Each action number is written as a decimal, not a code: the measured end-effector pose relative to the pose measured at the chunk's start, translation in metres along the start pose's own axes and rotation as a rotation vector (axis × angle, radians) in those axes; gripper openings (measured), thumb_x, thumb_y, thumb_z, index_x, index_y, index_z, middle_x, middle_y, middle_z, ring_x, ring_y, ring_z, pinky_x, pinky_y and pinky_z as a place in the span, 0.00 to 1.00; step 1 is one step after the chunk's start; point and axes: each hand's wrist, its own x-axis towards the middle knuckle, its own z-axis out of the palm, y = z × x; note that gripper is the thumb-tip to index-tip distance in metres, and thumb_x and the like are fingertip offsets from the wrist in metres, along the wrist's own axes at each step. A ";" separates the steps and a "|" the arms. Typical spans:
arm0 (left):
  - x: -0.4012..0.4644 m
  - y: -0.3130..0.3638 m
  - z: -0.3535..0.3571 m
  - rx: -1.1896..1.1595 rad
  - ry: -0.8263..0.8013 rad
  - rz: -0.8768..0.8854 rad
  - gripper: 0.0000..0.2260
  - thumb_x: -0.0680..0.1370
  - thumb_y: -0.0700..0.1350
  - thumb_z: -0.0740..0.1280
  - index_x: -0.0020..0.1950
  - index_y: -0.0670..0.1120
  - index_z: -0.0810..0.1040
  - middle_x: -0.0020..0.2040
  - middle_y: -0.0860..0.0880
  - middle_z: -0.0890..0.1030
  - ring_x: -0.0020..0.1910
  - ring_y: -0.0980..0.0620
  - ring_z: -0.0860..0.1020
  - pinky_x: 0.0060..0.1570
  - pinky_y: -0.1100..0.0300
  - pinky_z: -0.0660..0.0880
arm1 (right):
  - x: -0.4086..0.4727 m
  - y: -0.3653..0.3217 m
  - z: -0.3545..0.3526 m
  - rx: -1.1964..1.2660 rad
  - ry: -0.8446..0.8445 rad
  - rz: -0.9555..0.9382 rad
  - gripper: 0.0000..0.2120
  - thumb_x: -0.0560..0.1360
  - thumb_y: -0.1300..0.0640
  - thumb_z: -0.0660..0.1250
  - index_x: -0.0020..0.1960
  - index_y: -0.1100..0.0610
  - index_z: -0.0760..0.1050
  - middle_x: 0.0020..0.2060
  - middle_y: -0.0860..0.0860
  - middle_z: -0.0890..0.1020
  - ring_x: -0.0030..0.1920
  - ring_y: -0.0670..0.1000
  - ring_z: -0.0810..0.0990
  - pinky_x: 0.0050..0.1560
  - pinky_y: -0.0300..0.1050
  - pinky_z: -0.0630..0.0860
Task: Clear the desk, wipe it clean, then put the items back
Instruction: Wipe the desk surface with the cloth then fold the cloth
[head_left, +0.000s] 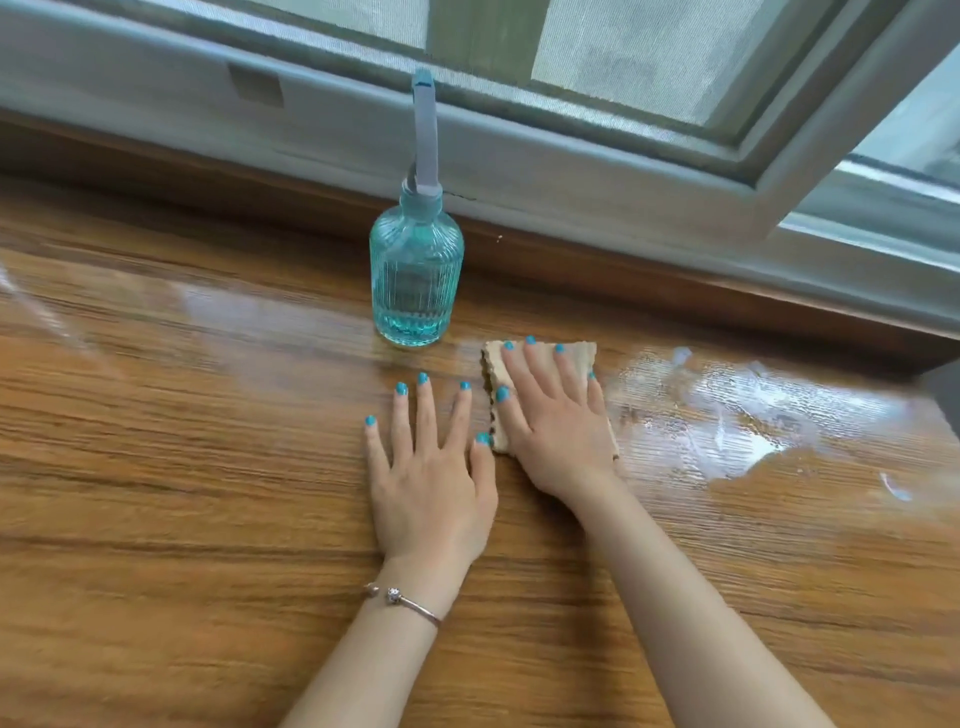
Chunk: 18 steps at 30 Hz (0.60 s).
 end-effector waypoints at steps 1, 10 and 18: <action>0.002 -0.002 0.000 0.003 -0.008 -0.010 0.27 0.79 0.58 0.44 0.78 0.58 0.54 0.79 0.46 0.56 0.78 0.44 0.51 0.74 0.41 0.48 | 0.013 0.002 -0.003 0.004 -0.002 -0.016 0.25 0.83 0.42 0.44 0.78 0.39 0.45 0.79 0.40 0.47 0.79 0.49 0.42 0.76 0.58 0.43; 0.003 -0.001 0.000 0.035 -0.044 -0.002 0.28 0.78 0.63 0.44 0.79 0.59 0.49 0.80 0.46 0.51 0.79 0.44 0.47 0.74 0.40 0.45 | -0.020 0.010 -0.001 0.016 0.017 -0.015 0.24 0.83 0.42 0.44 0.78 0.38 0.44 0.78 0.39 0.45 0.78 0.48 0.39 0.75 0.56 0.41; 0.003 -0.001 -0.005 0.018 -0.076 0.002 0.28 0.79 0.65 0.41 0.78 0.60 0.43 0.80 0.48 0.44 0.78 0.47 0.41 0.75 0.42 0.42 | 0.030 0.039 -0.013 0.034 0.041 0.101 0.24 0.82 0.42 0.42 0.78 0.39 0.45 0.79 0.42 0.48 0.79 0.50 0.43 0.76 0.59 0.44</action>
